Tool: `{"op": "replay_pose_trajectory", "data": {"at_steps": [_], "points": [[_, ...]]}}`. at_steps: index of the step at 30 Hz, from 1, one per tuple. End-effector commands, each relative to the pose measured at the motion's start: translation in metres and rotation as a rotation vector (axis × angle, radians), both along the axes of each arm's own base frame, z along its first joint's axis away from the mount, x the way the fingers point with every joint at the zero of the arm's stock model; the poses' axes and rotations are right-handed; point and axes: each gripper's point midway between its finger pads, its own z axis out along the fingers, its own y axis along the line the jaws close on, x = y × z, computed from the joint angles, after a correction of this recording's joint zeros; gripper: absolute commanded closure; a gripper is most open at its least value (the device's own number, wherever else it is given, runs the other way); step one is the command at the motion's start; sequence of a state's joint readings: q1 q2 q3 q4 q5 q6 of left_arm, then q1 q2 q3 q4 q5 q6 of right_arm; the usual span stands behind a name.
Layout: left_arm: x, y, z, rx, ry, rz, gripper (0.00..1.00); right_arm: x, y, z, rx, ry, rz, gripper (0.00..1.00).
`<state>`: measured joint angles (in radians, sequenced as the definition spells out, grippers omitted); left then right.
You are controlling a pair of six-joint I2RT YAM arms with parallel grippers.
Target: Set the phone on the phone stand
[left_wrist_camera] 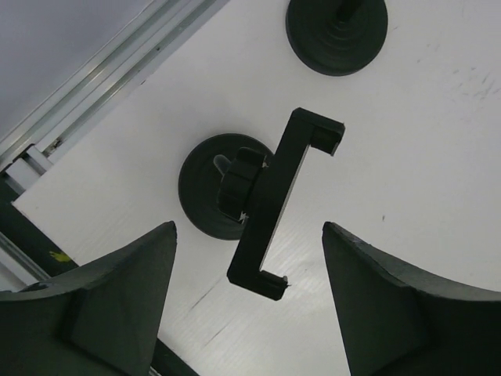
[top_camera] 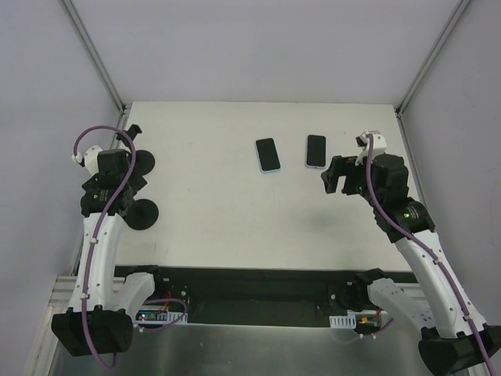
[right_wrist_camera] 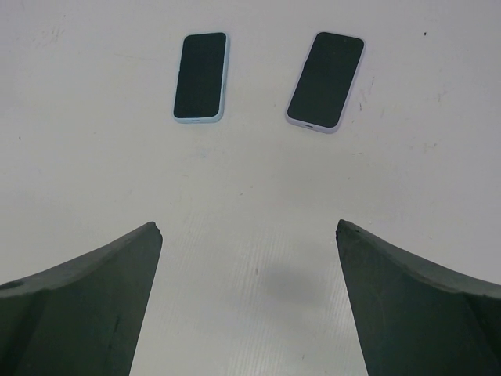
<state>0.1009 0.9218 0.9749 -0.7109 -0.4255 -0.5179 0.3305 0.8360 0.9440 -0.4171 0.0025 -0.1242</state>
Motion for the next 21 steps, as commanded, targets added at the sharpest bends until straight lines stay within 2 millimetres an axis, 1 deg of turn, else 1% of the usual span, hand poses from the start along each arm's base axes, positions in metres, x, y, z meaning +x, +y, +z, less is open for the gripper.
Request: {"op": "replay_pose_trajectory", "data": {"at_steps": [1, 5, 6, 7, 8, 9, 10, 12, 13, 15, 16, 17, 18, 19, 20, 21], "points": [[0.018, 0.001, 0.012, -0.035, -0.117, 0.035, 0.29, 0.001, 0.01, 0.013, 0.038, -0.041, 0.042, 0.04], [0.019, 0.005, 0.013, -0.018, -0.132, 0.056, 0.41, -0.001, 0.007, 0.009, 0.04, -0.024, 0.029, 0.04], [0.02, 0.007, 0.014, -0.016, -0.138, 0.06, 0.47, -0.002, 0.008, 0.009, 0.043, -0.023, 0.029, 0.04], [0.021, 0.005, 0.014, -0.019, -0.139, 0.054, 0.7, -0.002, 0.008, 0.01, 0.045, -0.024, 0.03, 0.04], [0.021, 0.005, 0.013, -0.026, -0.14, 0.052, 0.79, -0.003, 0.008, 0.011, 0.049, -0.026, 0.031, 0.04], [0.022, 0.002, 0.013, -0.037, -0.145, 0.042, 0.86, -0.003, 0.008, 0.011, 0.049, -0.027, 0.029, 0.04], [0.025, -0.003, 0.014, -0.056, -0.156, 0.019, 0.88, -0.003, 0.008, 0.012, 0.058, -0.031, 0.024, 0.04], [0.029, -0.01, 0.014, -0.07, -0.16, -0.035, 1.0, 0.001, 0.008, 0.006, 0.066, -0.029, 0.011, 0.04], [0.033, -0.02, 0.015, -0.102, -0.169, -0.088, 1.0, 0.004, 0.008, 0.001, 0.084, -0.01, -0.009, 0.04], [0.043, -0.04, 0.022, -0.121, -0.184, -0.257, 1.0, 0.008, 0.01, -0.007, 0.084, 0.025, -0.021, 0.04], [0.047, -0.059, 0.025, -0.163, -0.197, -0.369, 1.0, 0.012, 0.014, -0.016, 0.078, 0.07, -0.025, 0.04], [0.05, -0.091, 0.033, -0.241, -0.226, -0.556, 1.0, 0.011, 0.021, -0.022, 0.073, 0.102, -0.008, 0.04], [0.05, -0.111, 0.038, -0.301, -0.236, -0.664, 1.0, 0.015, 0.023, -0.019, 0.052, 0.103, -0.02, 0.04], [0.051, -0.126, 0.043, -0.342, -0.249, -0.747, 1.0, 0.019, 0.03, -0.031, 0.019, 0.151, -0.011, 0.04], [0.047, -0.146, 0.048, -0.403, -0.257, -0.862, 1.0, 0.012, 0.045, -0.038, -0.027, 0.179, 0.035, 0.04], [0.05, -0.154, 0.051, -0.414, -0.251, -0.906, 1.0, 0.017, 0.049, -0.028, -0.066, 0.157, 0.027, 0.04]]}}
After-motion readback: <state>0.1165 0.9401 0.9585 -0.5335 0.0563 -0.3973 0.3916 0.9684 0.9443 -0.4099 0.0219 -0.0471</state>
